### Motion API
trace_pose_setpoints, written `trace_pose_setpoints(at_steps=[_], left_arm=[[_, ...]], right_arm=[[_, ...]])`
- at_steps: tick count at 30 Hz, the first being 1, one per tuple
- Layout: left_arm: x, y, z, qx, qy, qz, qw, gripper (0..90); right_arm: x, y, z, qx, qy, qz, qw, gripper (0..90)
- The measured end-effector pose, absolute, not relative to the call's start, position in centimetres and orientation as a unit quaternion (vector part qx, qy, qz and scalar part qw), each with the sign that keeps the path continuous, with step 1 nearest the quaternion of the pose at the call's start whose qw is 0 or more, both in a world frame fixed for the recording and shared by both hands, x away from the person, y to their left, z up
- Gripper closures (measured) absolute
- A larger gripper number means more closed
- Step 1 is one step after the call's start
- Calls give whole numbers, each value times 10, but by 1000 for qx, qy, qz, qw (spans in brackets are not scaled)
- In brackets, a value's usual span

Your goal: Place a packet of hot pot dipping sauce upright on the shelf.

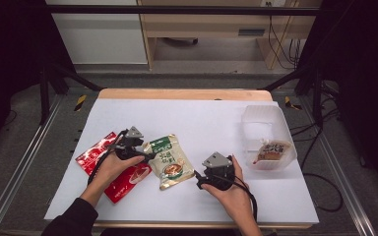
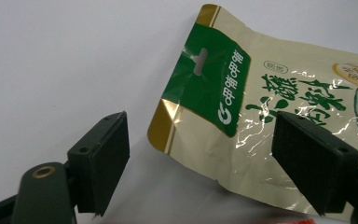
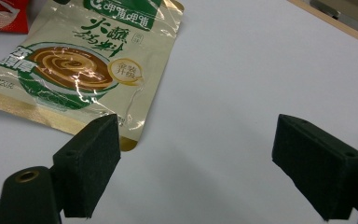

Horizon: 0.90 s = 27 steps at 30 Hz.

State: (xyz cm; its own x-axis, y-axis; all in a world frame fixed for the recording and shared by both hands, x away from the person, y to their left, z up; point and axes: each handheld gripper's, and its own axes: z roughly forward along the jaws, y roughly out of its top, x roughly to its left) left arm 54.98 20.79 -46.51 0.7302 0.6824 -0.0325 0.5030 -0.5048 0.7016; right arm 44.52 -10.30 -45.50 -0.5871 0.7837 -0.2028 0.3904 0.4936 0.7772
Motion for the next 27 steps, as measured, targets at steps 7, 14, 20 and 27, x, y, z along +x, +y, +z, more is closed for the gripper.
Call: trace_pose_setpoints(at_steps=[7,14,20,27], left_arm=[[546,206,-462,861,339,114,363,263],[538,209,-450,852,341,101,385,414],[529,201,-448,863,320,89,381,467],[531,196,-457,867,326,112,360,562]], right_arm=[[446,-104,-455,361,816,354,280,155],[447,-106,-455,365,814,356,277,156],[446,-105,-455,364,816,355,276,158],[447,-105,-456,363,817,354,275,159]])
